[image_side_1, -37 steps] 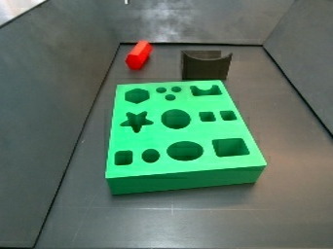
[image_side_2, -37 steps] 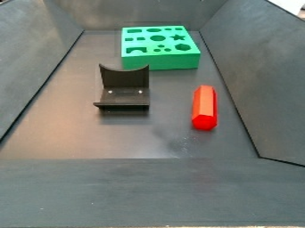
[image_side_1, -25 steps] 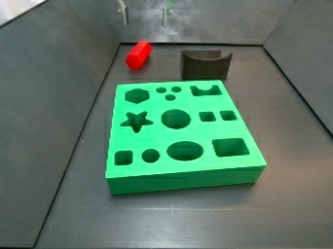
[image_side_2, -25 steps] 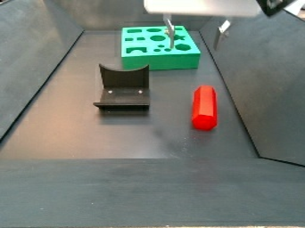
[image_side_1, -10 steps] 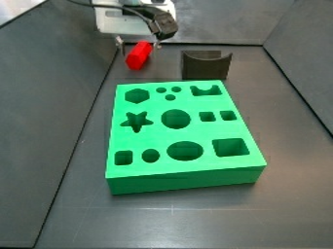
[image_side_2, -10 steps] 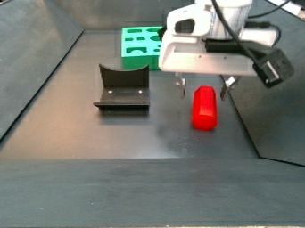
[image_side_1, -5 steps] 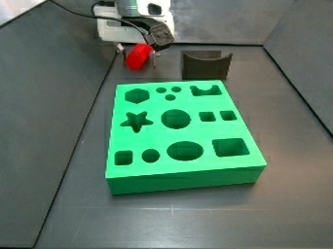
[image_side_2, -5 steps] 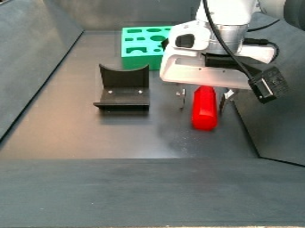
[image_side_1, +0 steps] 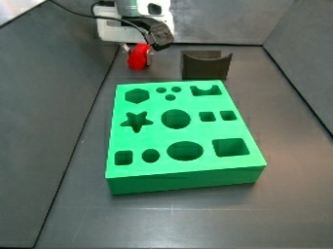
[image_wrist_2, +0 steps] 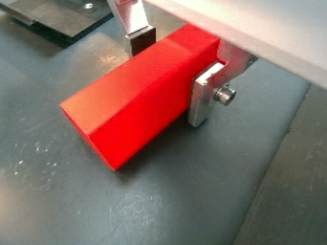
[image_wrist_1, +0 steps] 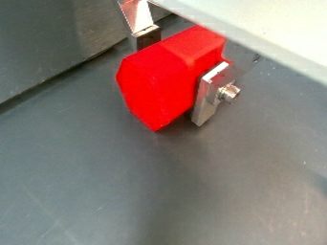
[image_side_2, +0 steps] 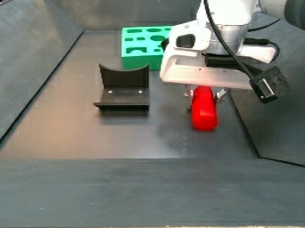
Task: Pick up the hexagon object. Move up. Place the hexagon object on the fixture. Regrasp the hexagon object. Move to above the board. Insert the hexagon object.
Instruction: Pick up the hexagon object, then move up.
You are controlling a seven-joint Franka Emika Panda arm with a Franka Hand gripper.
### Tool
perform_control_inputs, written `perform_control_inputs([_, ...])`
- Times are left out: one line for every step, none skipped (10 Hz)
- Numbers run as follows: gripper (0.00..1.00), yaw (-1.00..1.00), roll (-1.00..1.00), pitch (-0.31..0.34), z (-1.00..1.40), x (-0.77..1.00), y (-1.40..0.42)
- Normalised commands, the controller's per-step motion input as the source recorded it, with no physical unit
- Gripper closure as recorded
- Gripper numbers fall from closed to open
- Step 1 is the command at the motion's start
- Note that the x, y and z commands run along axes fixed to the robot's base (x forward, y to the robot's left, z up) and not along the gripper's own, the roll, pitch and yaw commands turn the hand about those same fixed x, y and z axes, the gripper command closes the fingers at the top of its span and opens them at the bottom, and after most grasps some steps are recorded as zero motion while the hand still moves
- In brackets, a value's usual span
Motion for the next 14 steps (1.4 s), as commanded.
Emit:
perform_control_inputs([1.00, 0.00, 0.00, 0.000, 0.00, 0.00, 0.00])
perform_control_inputs([1.00, 0.00, 0.00, 0.000, 0.00, 0.00, 0.00])
perform_control_inputs([1.00, 0.00, 0.00, 0.000, 0.00, 0.00, 0.00])
perform_control_inputs([1.00, 0.00, 0.00, 0.000, 0.00, 0.00, 0.00])
perform_control_inputs([1.00, 0.00, 0.00, 0.000, 0.00, 0.00, 0.00])
perform_control_inputs([1.00, 0.00, 0.00, 0.000, 0.00, 0.00, 0.00])
perform_control_inputs([1.00, 0.00, 0.00, 0.000, 0.00, 0.00, 0.00])
perform_control_inputs([1.00, 0.00, 0.00, 0.000, 0.00, 0.00, 0.00])
perform_control_inputs([1.00, 0.00, 0.00, 0.000, 0.83, 0.00, 0.00])
perform_control_inputs([1.00, -0.01, 0.00, 0.020, 0.81, -0.06, 0.03])
perform_control_inputs([1.00, -0.01, 0.01, 0.028, 0.77, -0.07, 0.03])
perform_control_inputs([1.00, -0.02, 0.03, 0.037, 0.59, -0.05, 0.02])
perform_control_inputs([1.00, -0.03, 0.05, 0.044, 0.51, -0.03, 0.02])
perform_control_inputs([1.00, -0.03, 0.07, 0.063, 0.34, -0.02, 0.01])
